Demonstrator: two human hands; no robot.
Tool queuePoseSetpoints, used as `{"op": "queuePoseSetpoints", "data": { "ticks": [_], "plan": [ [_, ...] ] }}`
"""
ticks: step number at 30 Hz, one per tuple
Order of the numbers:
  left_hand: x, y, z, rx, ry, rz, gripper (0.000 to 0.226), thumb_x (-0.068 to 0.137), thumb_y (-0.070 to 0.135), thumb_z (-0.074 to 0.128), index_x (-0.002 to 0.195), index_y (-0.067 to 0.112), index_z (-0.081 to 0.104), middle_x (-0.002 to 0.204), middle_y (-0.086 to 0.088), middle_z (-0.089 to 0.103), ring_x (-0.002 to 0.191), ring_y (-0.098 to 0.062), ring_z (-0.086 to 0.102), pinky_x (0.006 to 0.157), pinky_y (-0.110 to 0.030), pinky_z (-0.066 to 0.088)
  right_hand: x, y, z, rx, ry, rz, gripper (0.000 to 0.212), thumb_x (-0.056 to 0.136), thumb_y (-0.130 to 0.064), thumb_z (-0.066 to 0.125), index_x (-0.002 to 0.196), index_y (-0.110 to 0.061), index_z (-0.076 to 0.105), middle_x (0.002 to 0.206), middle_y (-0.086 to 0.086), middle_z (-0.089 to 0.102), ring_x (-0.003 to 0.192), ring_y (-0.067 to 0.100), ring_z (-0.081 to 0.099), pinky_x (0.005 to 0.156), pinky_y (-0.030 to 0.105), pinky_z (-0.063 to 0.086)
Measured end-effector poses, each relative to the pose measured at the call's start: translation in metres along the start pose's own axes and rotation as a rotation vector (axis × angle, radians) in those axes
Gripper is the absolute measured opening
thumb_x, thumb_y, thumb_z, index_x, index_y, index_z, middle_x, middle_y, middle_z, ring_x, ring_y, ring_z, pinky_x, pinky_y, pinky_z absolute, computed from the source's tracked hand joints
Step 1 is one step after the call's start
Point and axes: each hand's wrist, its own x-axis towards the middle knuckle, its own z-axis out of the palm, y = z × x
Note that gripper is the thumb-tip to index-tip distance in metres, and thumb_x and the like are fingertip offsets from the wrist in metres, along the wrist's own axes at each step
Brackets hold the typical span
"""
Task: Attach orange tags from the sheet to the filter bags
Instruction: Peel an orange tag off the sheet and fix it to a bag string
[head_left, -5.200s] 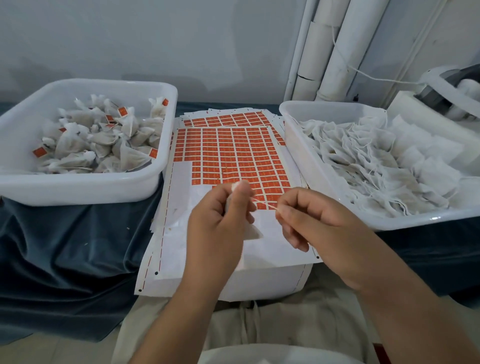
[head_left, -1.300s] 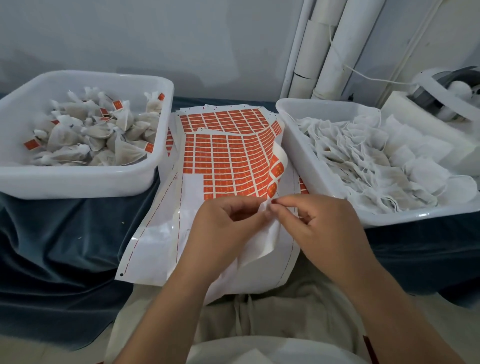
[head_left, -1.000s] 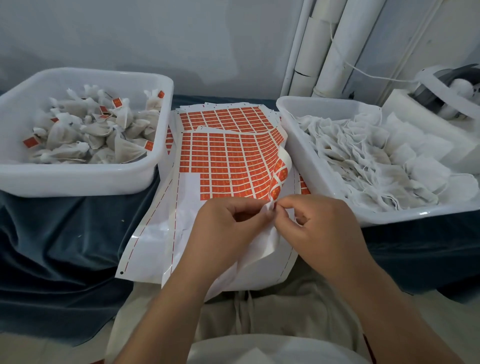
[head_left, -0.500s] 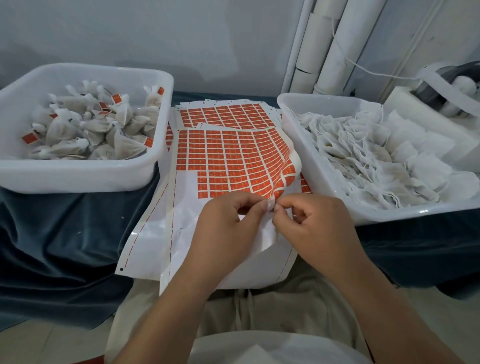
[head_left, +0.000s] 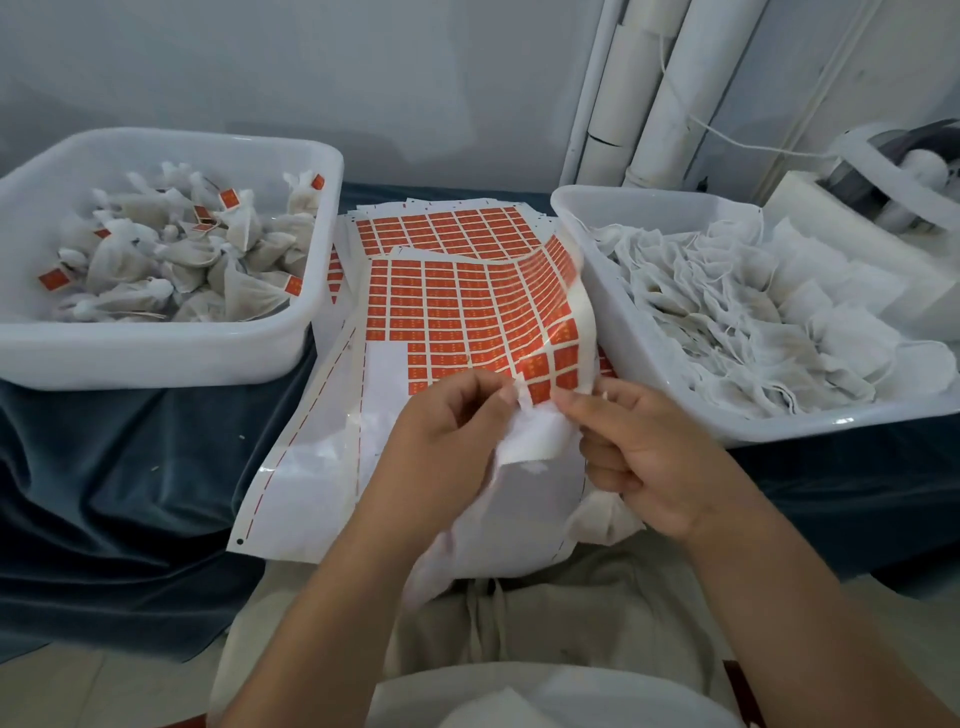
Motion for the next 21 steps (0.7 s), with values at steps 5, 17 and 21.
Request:
{"op": "queuePoseSetpoints", "data": {
  "ticks": [5, 17, 21],
  "plan": [
    [-0.021, 0.019, -0.007, 0.35, 0.204, 0.233, 0.035, 0.087, 0.068, 0.057, 0.087, 0.034, 0.066, 0.082, 0.023, 0.069, 0.079, 0.001, 0.067, 0.071, -0.015, 0.051, 0.002, 0.001, -0.005, 0.14, 0.056, -0.049, 0.035, 0.077, -0.036, 0.088, 0.102, -0.014, 0.08, 0.071, -0.003, 0.068, 0.042, 0.004, 0.039, 0.038, 0.015, 0.034],
    [-0.032, 0.006, 0.052, -0.626, 0.1, -0.176, 0.059, 0.073, 0.083, 0.065, 0.127, 0.062, 0.053, 0.128, 0.022, 0.069, 0.118, -0.011, 0.068, 0.102, -0.039, 0.057, -0.007, 0.0, 0.011, 0.084, 0.168, -0.074, 0.047, 0.071, -0.052, 0.081, 0.104, -0.018, 0.082, 0.082, 0.01, 0.073, 0.051, 0.01, 0.05, 0.046, 0.018, 0.039],
    [-0.024, -0.012, 0.056, -0.946, 0.154, -0.057, 0.052, 0.097, 0.031, 0.073, 0.144, 0.04, 0.053, 0.138, 0.004, 0.068, 0.127, -0.022, 0.066, 0.1, -0.044, 0.058, -0.005, 0.003, 0.015, -0.096, 0.192, -0.071, 0.044, 0.075, -0.056, 0.081, 0.112, -0.032, 0.078, 0.101, -0.002, 0.08, 0.063, 0.007, 0.066, 0.055, 0.021, 0.051]
  ]
}}
